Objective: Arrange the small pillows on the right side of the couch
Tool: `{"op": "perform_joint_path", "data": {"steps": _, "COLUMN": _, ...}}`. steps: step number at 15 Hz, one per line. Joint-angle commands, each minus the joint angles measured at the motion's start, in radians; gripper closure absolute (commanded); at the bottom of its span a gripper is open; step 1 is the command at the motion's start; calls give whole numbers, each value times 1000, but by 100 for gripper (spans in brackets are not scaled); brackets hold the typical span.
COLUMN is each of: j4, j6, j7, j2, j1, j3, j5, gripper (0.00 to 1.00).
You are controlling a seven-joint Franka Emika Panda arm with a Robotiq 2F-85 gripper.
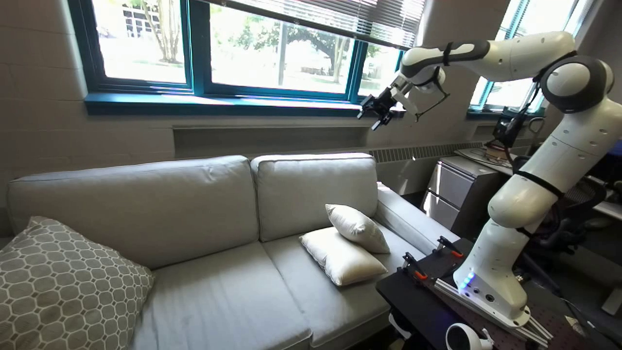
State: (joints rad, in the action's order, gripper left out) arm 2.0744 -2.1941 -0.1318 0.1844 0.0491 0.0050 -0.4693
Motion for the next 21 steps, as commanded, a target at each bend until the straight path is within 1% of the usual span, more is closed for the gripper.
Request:
{"op": "perform_joint_path", "data": {"steps": 1, "j4": -130, "j6": -191, "j7": -190, "j2": -220, "j1": 26, "j3": 71, "j5": 31, "gripper": 0}}
{"op": "perform_joint_path", "data": {"steps": 2, "j4": -153, "j6": -247, "j7": -260, "j2": -281, "j1": 33, "j3": 87, "j5": 93, "gripper": 0}}
{"op": "perform_joint_path", "data": {"steps": 4, "j4": -207, "j6": -302, "j7": -411, "j2": -406, "j1": 64, "j3": 89, "j5": 246, "gripper": 0}}
{"op": "perform_joint_path", "data": {"steps": 5, "j4": -242, "j6": -305, "j7": -489, "j2": -468, "j1": 89, "j3": 73, "j5": 326, "gripper": 0}}
{"op": "perform_joint_path", "data": {"steps": 6, "j4": -277, "j6": -277, "j7": -567, "j2": -518, "j1": 120, "j3": 47, "j5": 408, "gripper": 0}}
{"op": "perform_joint_path", "data": {"steps": 7, "j4": -315, "j6": -214, "j7": -643, "j2": -552, "j1": 149, "j3": 20, "j5": 469, "gripper": 0}}
{"op": "perform_joint_path", "data": {"steps": 8, "j4": -344, "j6": -154, "j7": -661, "j2": -568, "j1": 161, "j3": 18, "j5": 471, "gripper": 0}}
{"op": "perform_joint_path", "data": {"steps": 9, "j4": -238, "j6": -260, "j7": -585, "j2": -516, "j1": 136, "j3": 38, "j5": 420, "gripper": 0}}
{"op": "perform_joint_path", "data": {"steps": 10, "j4": -272, "j6": -230, "j7": -613, "j2": -550, "j1": 149, "j3": 29, "j5": 439, "gripper": 0}}
{"op": "perform_joint_path", "data": {"steps": 12, "j4": -311, "j6": -203, "j7": -628, "j2": -575, "j1": 159, "j3": 23, "j5": 446, "gripper": 0}}
{"op": "perform_joint_path", "data": {"steps": 16, "j4": -327, "j6": -188, "j7": -618, "j2": -585, "j1": 170, "j3": 21, "j5": 468, "gripper": 0}}
{"op": "perform_joint_path", "data": {"steps": 18, "j4": -365, "j6": -183, "j7": -622, "j2": -644, "j1": 182, "j3": 16, "j5": 487, "gripper": 0}}
{"op": "perform_joint_path", "data": {"steps": 21, "j4": -456, "j6": -146, "j7": -634, "j2": -782, "j1": 200, "j3": -11, "j5": 532, "gripper": 0}}
